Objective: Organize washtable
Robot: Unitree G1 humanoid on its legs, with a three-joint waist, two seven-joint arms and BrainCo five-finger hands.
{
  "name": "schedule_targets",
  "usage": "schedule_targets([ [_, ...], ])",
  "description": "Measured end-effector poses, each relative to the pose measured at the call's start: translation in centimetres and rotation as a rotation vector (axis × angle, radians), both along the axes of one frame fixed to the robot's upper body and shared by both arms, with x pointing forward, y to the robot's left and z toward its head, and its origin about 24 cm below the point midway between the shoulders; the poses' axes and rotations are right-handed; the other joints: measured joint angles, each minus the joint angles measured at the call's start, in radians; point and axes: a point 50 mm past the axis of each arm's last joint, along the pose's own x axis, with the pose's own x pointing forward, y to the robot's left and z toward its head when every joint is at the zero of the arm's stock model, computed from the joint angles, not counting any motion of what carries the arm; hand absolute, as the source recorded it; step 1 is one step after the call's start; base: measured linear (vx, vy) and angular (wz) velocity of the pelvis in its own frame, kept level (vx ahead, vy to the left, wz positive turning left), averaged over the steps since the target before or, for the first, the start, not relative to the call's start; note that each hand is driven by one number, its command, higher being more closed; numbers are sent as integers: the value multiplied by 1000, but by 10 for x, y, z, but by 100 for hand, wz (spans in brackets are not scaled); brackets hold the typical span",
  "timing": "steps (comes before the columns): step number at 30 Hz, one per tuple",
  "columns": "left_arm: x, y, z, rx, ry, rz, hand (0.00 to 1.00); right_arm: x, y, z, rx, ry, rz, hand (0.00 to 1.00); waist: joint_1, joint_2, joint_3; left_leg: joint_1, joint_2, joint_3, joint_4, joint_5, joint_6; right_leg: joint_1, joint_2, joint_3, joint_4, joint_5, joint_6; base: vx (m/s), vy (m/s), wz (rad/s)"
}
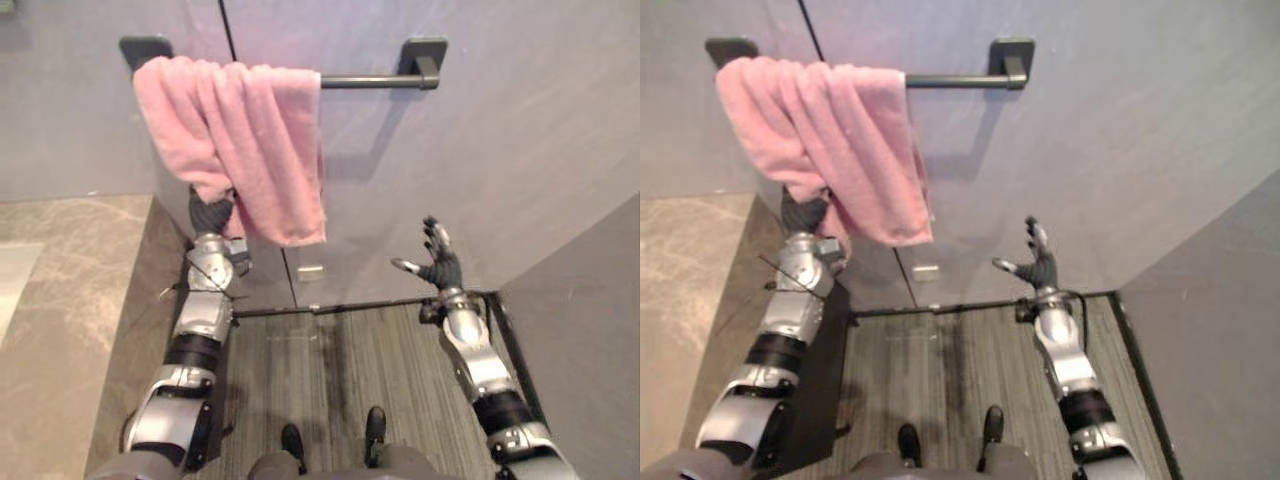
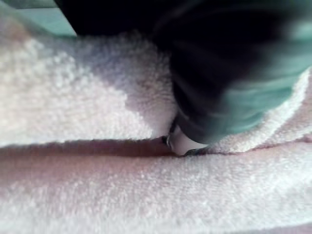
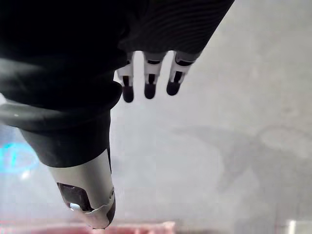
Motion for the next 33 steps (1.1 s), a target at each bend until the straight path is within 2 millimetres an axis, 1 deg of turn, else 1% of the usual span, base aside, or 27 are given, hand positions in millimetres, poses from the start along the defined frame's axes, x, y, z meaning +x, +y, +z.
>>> schedule_targets([
  [2,0,-10,0,5,-1,-38,100,11,22,19,-29,-62,88,0,15,2,2,-3,0,-5,1,1,1,0,-1,-4,0,0,0,-13,-1,5],
  [5,-1,-16,6,-19,-33,-63,100,23,37,34,-62,-98,153,0,16,2,2,-11,-3,-16,5,4,4,1,-1,-16,-1,0,0,8,-2,13],
  [7,-1,-21,10,-23,-52,-84,100,29,42,41,-77,-112,169,0,17,2,2,-22,-4,-31,16,3,4,2,-3,-21,-1,1,0,10,7,21],
  [10,-1,-24,11,-30,-61,-92,100,37,50,47,-108,-115,189,0,32,2,2,-24,-4,-38,18,3,4,6,-6,-21,-2,1,0,3,10,12],
  [11,-1,-25,13,-36,-66,-95,100,40,52,50,-116,-119,188,0,41,3,4,-26,-4,-41,20,3,4,6,-6,-23,-2,1,0,-15,4,6],
  [12,-1,-25,14,-38,-71,-96,100,43,52,52,-121,-120,186,0,42,2,6,-28,-5,-44,22,3,4,6,-7,-25,-2,1,0,-22,2,12],
  [15,-2,-27,22,-48,-110,-109,100,52,54,66,-132,-145,166,0,43,2,25,-44,-6,-63,35,4,4,6,-11,-34,-2,1,0,-46,1,18],
  [17,-1,-28,24,-58,-116,-111,100,56,55,72,-131,-158,158,0,44,3,30,-54,-5,-74,40,4,5,5,-13,-43,-2,1,0,-47,0,17],
  [21,1,-30,36,-70,-157,-124,100,67,55,89,-116,-174,119,0,49,3,41,-95,-5,-85,55,8,10,-24,-15,-51,-2,8,-1,-42,0,7],
  [23,2,-34,44,-94,-185,-141,100,70,53,98,-111,-191,108,0,47,4,51,-107,-5,-86,58,11,12,-34,-15,-52,-2,13,-2,-17,5,1],
  [24,2,-35,45,-95,-189,-142,100,70,53,99,-110,-192,107,0,47,4,53,-107,-5,-86,59,11,12,-34,-15,-52,-2,13,-2,0,0,0],
  [25,3,-37,50,-96,-204,-148,100,72,53,102,-106,-195,106,100,46,3,61,-110,-5,-88,61,11,12,-34,-15,-53,-2,13,-2,-27,11,3],
  [26,5,-38,56,-100,-221,-155,100,74,54,105,-100,-193,103,100,46,3,65,-116,-5,-89,63,11,12,-39,-15,-55,-2,14,-2,-29,10,4],
  [29,6,-41,64,-111,-246,-168,100,77,54,110,-90,-183,103,100,47,4,69,-126,-5,-94,68,11,12,-45,-15,-60,-2,15,-3,-9,6,5],
  [33,7,-44,68,-113,-259,-177,100,79,57,116,-75,-191,112,100,49,5,71,-130,-5,-102,70,11,12,-45,-15,-66,-2,16,-3,11,10,7],
])
